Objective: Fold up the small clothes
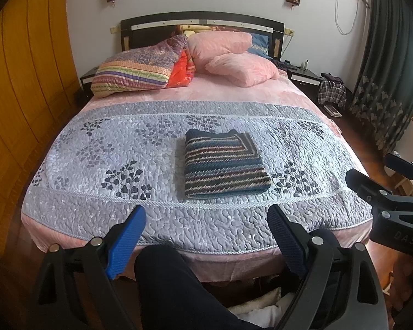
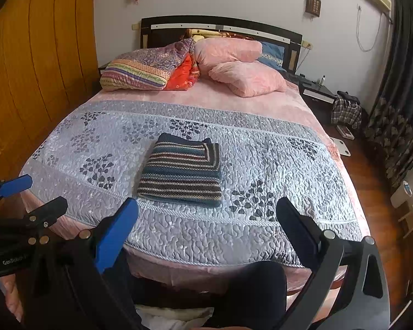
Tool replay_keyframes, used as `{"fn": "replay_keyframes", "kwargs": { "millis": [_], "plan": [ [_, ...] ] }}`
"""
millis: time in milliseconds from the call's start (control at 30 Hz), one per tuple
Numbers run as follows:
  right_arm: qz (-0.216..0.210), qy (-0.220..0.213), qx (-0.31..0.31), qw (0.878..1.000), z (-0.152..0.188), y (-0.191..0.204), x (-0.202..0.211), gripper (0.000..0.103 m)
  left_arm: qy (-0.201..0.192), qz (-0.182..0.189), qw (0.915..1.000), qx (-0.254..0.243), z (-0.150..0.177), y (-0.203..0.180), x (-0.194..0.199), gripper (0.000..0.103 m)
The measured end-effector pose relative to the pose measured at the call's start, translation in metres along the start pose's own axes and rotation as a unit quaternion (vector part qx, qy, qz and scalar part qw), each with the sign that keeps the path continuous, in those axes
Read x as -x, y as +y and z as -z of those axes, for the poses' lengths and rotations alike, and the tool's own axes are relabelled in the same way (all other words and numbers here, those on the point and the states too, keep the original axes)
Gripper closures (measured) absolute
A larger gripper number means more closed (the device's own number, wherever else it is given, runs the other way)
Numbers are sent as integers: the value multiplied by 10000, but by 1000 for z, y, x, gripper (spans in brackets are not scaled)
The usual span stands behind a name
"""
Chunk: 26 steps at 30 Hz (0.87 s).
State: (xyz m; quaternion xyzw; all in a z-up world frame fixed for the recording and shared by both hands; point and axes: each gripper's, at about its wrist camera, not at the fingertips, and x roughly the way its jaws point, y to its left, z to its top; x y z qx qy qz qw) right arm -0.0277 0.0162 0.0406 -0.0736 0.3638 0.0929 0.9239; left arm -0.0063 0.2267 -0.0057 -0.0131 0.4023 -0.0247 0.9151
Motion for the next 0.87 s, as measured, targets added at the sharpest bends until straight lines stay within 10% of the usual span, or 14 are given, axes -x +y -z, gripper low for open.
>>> {"fn": "replay_keyframes", "kwargs": {
  "millis": [867],
  "plan": [
    [-88, 50, -77, 9999, 5, -1, -4, 3, 55, -15, 10000, -13, 7, -5, -2, 13]
  ]
}}
